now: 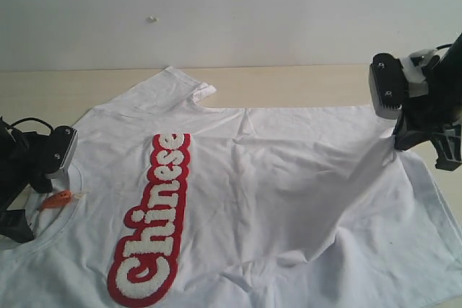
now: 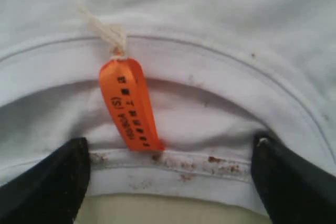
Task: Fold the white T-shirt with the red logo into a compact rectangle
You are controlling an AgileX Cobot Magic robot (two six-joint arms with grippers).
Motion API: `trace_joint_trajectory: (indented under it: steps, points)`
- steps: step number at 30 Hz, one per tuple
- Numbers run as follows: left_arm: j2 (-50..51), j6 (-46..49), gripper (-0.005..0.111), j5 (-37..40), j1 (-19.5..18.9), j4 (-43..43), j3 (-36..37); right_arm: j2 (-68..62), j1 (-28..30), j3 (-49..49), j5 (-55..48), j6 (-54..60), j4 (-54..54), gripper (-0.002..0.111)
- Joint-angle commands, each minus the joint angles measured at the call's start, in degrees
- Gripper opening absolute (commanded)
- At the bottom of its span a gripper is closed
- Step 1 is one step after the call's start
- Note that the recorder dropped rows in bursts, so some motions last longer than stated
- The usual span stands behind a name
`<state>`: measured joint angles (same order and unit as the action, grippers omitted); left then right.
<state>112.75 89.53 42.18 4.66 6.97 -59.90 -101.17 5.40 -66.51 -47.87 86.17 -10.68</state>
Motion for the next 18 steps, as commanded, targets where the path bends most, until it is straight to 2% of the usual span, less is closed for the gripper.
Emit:
trace_joint_trajectory:
  steps: [1, 14, 16, 18]
  points:
    - [2.94, 0.28, 0.081, -4.95, -0.01, 0.96, 1.23, 3.9, -0.1, 0.08, -0.8, 0.67, 1.38, 0.0]
    - [2.94, 0.41, 0.08, -4.95, -0.01, 2.48, 1.23, 4.18, -0.1, 0.42, -2.62, 0.67, 2.3, 0.0]
    - [2.94, 0.41, 0.078, -4.95, -0.01, 2.48, 1.23, 3.79, -0.1, 0.42, -2.62, 0.67, 2.31, 0.0]
    - [3.17, 0.41, 0.07, -4.95, -0.01, 2.48, 1.23, 3.43, -0.1, 0.42, -2.62, 0.67, 2.31, 0.0]
